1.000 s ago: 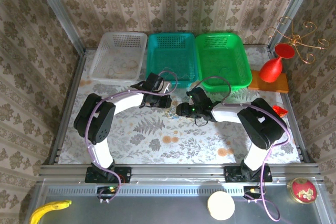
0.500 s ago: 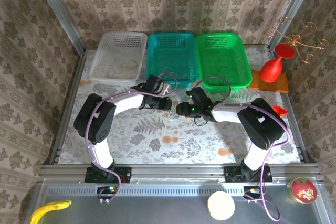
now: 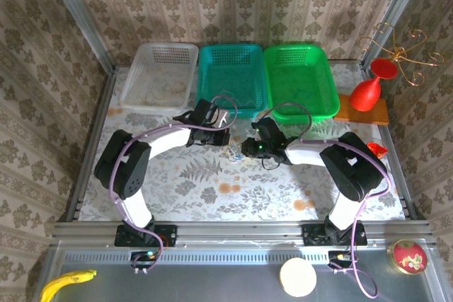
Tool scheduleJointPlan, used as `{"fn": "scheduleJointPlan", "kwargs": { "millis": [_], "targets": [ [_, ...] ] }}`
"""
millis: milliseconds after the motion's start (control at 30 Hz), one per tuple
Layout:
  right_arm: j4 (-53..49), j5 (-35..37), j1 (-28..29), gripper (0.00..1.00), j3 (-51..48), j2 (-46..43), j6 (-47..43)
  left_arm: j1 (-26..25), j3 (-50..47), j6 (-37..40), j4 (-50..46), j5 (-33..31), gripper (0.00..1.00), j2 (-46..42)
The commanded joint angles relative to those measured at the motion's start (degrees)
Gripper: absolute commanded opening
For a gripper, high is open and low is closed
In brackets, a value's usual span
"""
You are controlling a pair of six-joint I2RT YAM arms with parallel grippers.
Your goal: Untangle the cables
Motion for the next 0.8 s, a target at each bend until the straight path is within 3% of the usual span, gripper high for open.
{"fn": "scheduleJointPlan", "kwargs": {
  "millis": [0,367,600,767],
  "targets": [
    [0.80,2.12,0.19,0.14,-2.27,0.53,0.53,-0.45,-0.41,-1.45,0.19,0.03,0.00,-8.45],
    [0.82,2.87,0.20,0.13,-4.54,-0.76,0.79,-0.46,-3.78,-3.61,4.74,-2.14,0.00,-21.68],
    [-2.32,1.21,0.10,0.36,-4.43,-5.39,0.35,-0.46,-6.81,-4.31,8.69,-3.27,0.00,-24.65],
    [-7.27,-0.10,-0.29,0.43,-2.94,-11.34,-0.87,-0.44,-8.14,-5.17,10.94,-4.14,0.00,-25.02]
  ]
}}
